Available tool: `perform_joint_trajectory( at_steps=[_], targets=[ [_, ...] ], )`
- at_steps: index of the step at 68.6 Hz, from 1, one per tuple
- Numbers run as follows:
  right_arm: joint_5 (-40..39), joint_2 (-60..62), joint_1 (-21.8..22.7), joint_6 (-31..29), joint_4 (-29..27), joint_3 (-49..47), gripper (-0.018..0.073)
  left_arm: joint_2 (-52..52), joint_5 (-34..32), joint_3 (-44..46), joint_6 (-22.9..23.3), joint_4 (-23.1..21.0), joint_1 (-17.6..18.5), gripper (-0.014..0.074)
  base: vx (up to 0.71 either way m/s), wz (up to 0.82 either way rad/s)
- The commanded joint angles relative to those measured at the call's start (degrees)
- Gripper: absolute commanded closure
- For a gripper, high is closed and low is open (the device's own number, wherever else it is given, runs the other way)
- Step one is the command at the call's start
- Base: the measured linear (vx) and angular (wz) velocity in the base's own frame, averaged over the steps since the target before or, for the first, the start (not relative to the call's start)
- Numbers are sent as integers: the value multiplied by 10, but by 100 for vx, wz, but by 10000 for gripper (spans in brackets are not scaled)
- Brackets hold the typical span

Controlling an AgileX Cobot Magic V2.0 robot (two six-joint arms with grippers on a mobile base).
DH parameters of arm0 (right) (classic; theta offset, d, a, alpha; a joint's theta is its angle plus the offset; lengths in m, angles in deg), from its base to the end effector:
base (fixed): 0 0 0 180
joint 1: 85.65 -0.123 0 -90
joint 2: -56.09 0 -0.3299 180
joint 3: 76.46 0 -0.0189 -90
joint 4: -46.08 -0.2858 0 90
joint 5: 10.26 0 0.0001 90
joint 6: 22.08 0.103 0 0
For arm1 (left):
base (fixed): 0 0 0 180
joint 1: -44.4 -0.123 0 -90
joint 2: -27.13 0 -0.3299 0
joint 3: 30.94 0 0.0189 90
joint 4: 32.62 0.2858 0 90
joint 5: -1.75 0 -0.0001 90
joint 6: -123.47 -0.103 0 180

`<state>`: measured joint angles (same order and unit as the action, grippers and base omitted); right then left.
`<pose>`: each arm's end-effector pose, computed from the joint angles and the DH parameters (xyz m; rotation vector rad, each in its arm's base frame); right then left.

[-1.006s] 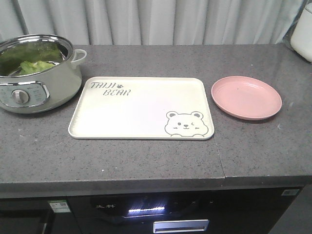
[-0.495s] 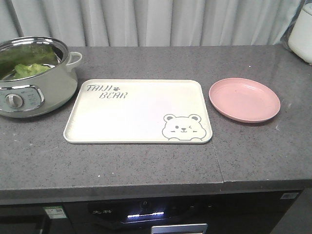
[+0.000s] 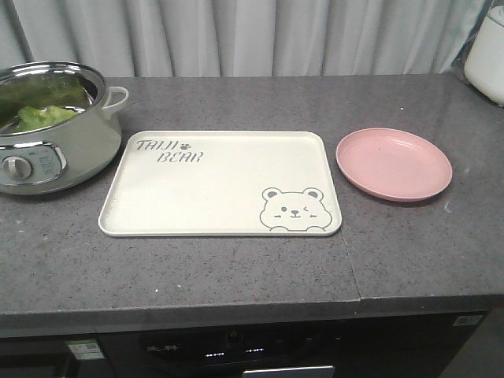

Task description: Transfer vegetables to tray and serve

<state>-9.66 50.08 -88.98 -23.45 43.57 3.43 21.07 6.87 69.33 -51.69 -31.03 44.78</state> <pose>0.0583 0.0034 0.2030 -0.0292 1.5097 0.0629 0.0586 -0.0001 0.1959 -0.0418 1.5863 -0.0476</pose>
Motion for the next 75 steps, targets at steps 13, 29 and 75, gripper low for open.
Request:
perform_joint_trajectory(
  at_steps=[13,29,75],
  targets=[
    [-44,3,1,1,3,9,561,8,-41,-15,5,0,-1,602,1,0],
    [-44,3,1,1,3,9,561,8,-41,-15,5,0,-1,602,2,-1],
    [-44,3,1,1,3,9,561,8,-41,-15,5,0,-1,602,4,0]
  ],
)
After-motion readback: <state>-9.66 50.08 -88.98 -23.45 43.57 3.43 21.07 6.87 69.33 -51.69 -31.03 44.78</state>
